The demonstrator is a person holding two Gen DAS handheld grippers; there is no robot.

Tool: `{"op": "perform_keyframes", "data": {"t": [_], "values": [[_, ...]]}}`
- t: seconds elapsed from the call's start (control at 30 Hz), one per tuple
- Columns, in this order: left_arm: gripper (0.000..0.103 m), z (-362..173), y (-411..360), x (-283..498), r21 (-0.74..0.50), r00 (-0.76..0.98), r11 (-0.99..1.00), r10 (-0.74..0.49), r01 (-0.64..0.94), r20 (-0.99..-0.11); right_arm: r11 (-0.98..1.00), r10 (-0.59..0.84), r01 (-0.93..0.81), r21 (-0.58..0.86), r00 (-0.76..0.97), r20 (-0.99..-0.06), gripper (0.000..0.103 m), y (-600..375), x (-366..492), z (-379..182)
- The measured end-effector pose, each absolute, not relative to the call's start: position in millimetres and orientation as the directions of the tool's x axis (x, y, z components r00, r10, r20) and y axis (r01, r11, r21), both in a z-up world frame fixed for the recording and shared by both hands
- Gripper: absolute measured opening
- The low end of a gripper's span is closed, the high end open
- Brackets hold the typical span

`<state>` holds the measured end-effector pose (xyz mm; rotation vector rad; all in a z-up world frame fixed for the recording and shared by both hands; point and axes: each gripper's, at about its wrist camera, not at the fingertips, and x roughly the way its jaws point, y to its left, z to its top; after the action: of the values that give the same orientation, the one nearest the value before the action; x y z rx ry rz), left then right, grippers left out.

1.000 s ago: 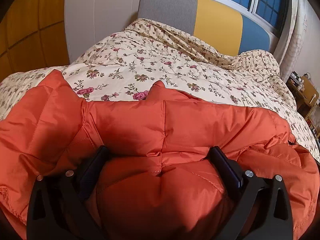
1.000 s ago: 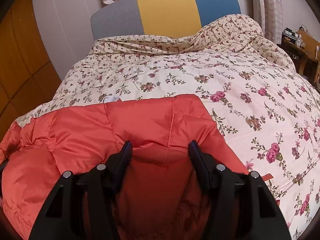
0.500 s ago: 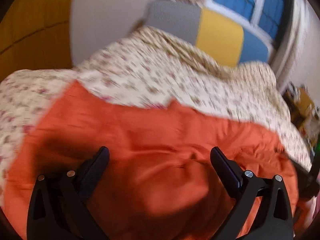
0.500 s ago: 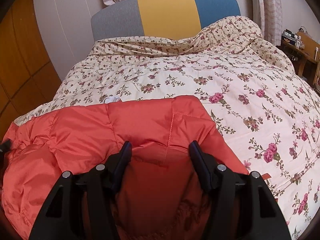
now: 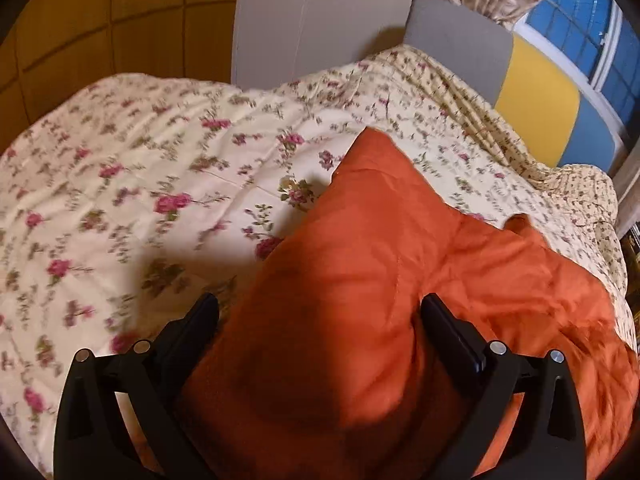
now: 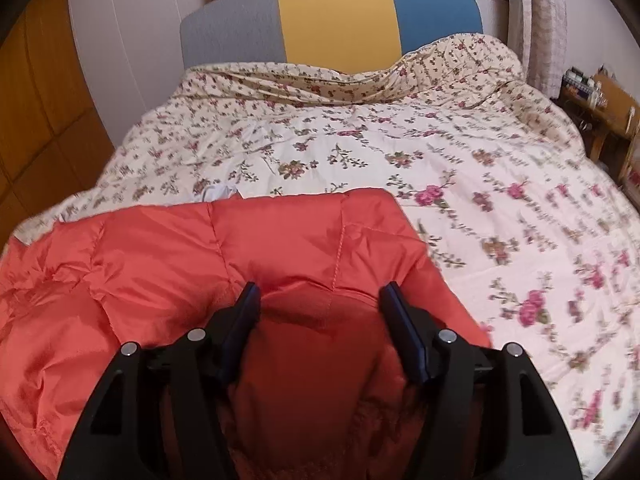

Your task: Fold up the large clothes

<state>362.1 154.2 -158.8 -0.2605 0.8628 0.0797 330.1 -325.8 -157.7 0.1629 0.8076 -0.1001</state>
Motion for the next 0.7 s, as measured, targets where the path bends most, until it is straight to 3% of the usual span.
{"op": "perform_keyframes", "data": {"t": [0.13, 0.4, 0.47, 0.5, 0.57, 0.7], "values": [[0.100, -140, 174, 310, -0.256, 0.729, 0.951, -0.053, -0.171, -0.683, 0.982, 0.046, 0.092, 0.162, 0.720, -0.692, 0.074, -314, 294, -133], [0.100, -153, 214, 216, -0.489, 0.758, 0.841, -0.158, -0.233, -0.633, 0.964, 0.202, -0.047, 0.263, 0.771, -0.603, 0.072, -273, 193, -101], [0.100, -158, 212, 197, -0.554, 0.768, 0.808, -0.220, -0.203, -0.602, 0.956, 0.247, -0.087, 0.281, 0.755, -0.608, 0.049, -258, 178, -103], [0.099, -159, 207, 191, -0.566, 0.762, 0.802, -0.242, -0.191, -0.600, 0.954, 0.261, -0.102, 0.282, 0.746, -0.613, 0.043, -251, 172, -104], [0.090, -162, 198, 178, -0.590, 0.756, 0.791, -0.285, -0.162, -0.589, 0.948, 0.294, -0.143, 0.285, 0.736, -0.610, 0.025, -236, 159, -106], [0.078, -167, 187, 162, -0.610, 0.748, 0.780, -0.321, -0.140, -0.581, 0.940, 0.330, -0.194, 0.281, 0.725, -0.604, 0.018, -210, 147, -111]]}}
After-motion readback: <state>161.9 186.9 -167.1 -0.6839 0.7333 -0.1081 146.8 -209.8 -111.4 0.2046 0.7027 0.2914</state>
